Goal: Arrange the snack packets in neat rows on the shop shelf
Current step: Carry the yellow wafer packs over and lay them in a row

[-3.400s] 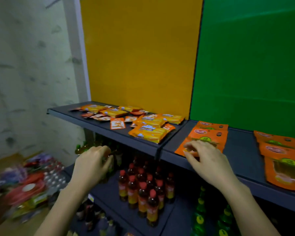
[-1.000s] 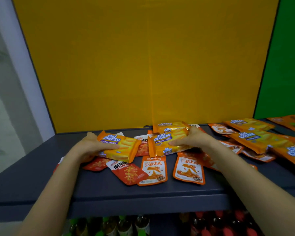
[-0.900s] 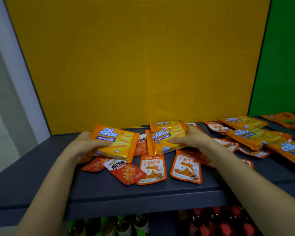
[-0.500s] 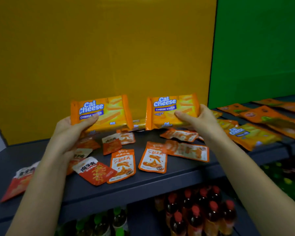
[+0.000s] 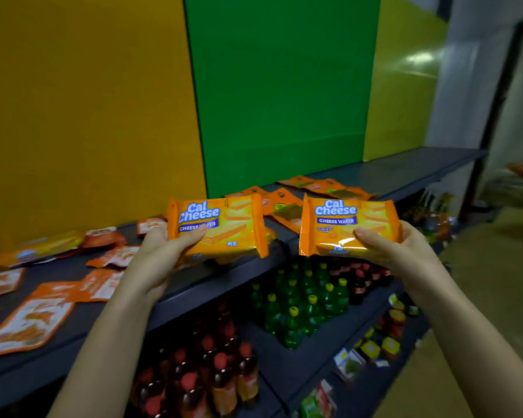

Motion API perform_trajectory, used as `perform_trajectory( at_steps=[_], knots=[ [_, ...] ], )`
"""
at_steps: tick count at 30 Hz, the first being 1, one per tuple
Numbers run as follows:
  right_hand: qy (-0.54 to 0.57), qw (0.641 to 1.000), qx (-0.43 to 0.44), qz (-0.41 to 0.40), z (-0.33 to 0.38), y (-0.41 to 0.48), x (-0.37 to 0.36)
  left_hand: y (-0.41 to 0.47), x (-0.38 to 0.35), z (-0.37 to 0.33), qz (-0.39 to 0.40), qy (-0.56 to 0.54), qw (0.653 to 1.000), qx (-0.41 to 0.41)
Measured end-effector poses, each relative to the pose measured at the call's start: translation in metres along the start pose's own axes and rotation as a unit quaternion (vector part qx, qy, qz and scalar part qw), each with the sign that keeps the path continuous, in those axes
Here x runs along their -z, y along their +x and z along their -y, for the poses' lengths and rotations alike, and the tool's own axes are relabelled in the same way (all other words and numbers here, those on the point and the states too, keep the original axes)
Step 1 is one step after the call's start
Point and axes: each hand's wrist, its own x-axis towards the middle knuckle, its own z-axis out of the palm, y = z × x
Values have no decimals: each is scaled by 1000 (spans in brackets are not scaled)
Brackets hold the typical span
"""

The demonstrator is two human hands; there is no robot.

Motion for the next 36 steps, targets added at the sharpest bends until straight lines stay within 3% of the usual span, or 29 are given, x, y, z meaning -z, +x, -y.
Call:
perform_trajectory(
  at_steps=[6, 14, 26, 36],
  knots=[
    [-24, 996, -27, -76, -22, 13, 128, 11, -129, 52, 53, 6, 998, 40],
    [-49, 989, -47, -132, -42, 52, 237, 25, -263, 102, 111, 25, 990, 88],
    [-65, 987, -36, -141, -67, 201, 326, 145, -425, 137, 133, -27, 989, 63],
    [-51, 995, -17, -79, -84, 370, 359, 273, -532, 151, 88, -41, 994, 57]
  ],
)
